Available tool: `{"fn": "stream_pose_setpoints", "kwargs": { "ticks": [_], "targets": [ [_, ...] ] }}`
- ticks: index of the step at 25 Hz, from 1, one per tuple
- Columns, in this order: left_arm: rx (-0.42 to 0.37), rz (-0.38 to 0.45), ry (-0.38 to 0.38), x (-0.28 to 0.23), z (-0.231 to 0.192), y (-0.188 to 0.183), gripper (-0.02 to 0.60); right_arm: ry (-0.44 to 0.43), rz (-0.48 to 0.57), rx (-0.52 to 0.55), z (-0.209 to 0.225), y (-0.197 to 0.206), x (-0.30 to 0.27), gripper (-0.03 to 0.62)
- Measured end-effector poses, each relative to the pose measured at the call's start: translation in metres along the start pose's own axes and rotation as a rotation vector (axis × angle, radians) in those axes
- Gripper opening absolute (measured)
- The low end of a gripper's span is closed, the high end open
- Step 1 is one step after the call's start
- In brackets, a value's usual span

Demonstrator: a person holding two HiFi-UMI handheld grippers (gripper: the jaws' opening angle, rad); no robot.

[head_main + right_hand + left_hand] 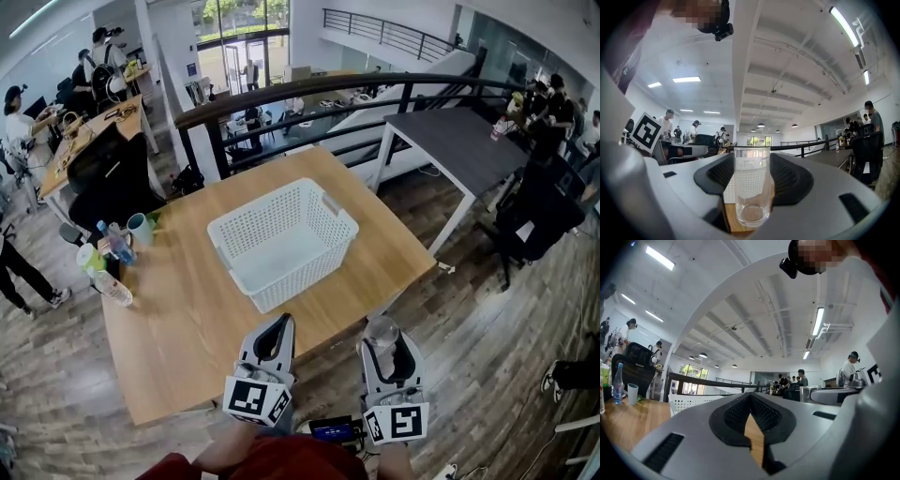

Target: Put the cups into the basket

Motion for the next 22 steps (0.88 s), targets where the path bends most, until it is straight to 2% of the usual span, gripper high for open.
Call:
{"fn": "stream_pose_setpoints", "kwargs": {
  "ticks": [10,22],
  "targets": [
    [0.003,0.008,-0.01,-0.024,-0.039,-0.015,0.006,-0.028,0.01,0.015,-0.009,-0.002,-0.054,0.247],
    [0.017,0.036,-0.002,-0.053,-0.1,-0.051,0.006,-0.032,0.03,0.046,-0.028,-0.026,-0.127,0.247]
  ]
}}
Point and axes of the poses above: the fingertips, and each gripper's own axes: x backward along the fingers, z to its right, y out of its underside, the point moved 4 cm from there along x, backward along the fingers, and after that the axes turned 13 degrees about x, right-handed, at the moved point
